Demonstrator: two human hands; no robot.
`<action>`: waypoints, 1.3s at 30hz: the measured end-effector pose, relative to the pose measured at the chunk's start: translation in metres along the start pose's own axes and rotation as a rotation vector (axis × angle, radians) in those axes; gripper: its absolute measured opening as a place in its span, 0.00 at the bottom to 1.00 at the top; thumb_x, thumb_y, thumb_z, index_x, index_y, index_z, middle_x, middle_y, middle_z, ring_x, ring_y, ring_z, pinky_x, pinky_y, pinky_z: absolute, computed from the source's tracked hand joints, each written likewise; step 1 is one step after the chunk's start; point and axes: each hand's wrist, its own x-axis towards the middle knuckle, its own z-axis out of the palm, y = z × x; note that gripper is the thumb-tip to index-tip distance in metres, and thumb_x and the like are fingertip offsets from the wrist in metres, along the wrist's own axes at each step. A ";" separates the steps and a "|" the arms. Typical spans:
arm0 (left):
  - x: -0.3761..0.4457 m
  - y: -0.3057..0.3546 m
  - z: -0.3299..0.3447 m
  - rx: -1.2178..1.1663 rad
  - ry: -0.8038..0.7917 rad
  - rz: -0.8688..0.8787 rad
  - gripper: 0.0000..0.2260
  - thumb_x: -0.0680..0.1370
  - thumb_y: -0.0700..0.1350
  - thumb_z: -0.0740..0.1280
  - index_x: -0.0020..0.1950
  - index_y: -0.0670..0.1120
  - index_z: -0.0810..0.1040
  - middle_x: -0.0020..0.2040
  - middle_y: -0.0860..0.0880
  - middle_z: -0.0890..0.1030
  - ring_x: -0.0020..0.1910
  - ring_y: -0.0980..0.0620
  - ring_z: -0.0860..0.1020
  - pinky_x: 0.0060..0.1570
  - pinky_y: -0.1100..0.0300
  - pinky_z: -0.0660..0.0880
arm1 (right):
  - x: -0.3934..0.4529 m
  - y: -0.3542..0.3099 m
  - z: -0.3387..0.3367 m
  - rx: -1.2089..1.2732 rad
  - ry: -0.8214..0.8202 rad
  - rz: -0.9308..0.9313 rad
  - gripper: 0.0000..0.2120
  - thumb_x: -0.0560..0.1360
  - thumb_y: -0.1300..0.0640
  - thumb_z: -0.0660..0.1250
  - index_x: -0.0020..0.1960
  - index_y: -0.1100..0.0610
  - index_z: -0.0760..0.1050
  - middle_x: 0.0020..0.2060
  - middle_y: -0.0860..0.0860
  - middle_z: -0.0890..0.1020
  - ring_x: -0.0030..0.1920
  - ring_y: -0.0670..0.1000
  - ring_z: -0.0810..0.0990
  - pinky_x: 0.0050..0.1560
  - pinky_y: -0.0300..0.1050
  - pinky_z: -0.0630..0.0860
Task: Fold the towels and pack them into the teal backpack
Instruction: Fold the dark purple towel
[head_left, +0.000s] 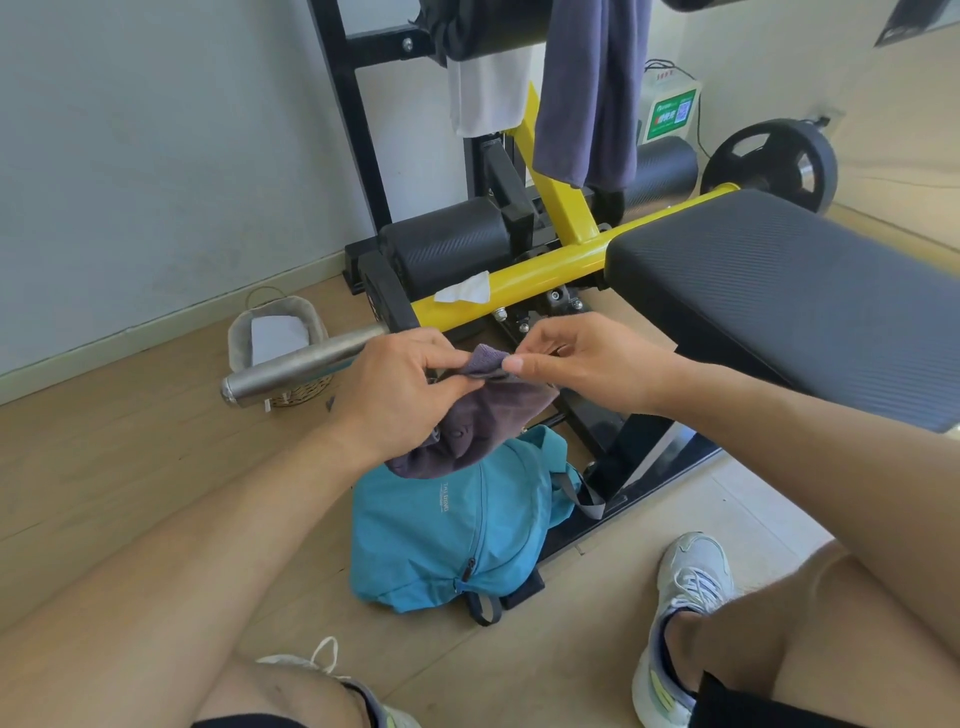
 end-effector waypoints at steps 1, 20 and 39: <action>0.000 0.000 0.000 0.028 0.000 0.016 0.08 0.74 0.52 0.73 0.51 0.55 0.88 0.41 0.58 0.81 0.40 0.56 0.78 0.40 0.52 0.76 | 0.000 -0.001 0.001 -0.012 -0.012 0.018 0.22 0.69 0.30 0.67 0.49 0.47 0.83 0.46 0.44 0.86 0.49 0.43 0.83 0.58 0.49 0.81; -0.002 0.007 0.003 -0.239 -0.205 -0.219 0.06 0.70 0.54 0.75 0.45 0.55 0.84 0.38 0.53 0.86 0.40 0.51 0.83 0.47 0.44 0.80 | -0.002 -0.011 0.012 0.450 0.192 -0.136 0.13 0.71 0.55 0.79 0.52 0.59 0.81 0.50 0.54 0.86 0.49 0.51 0.85 0.55 0.45 0.82; -0.008 0.016 -0.004 -0.587 -0.199 -0.403 0.14 0.77 0.55 0.71 0.40 0.46 0.85 0.34 0.38 0.74 0.36 0.43 0.66 0.39 0.48 0.65 | 0.002 -0.005 0.008 0.055 0.138 -0.198 0.10 0.70 0.50 0.79 0.45 0.53 0.83 0.40 0.43 0.84 0.42 0.39 0.81 0.45 0.31 0.76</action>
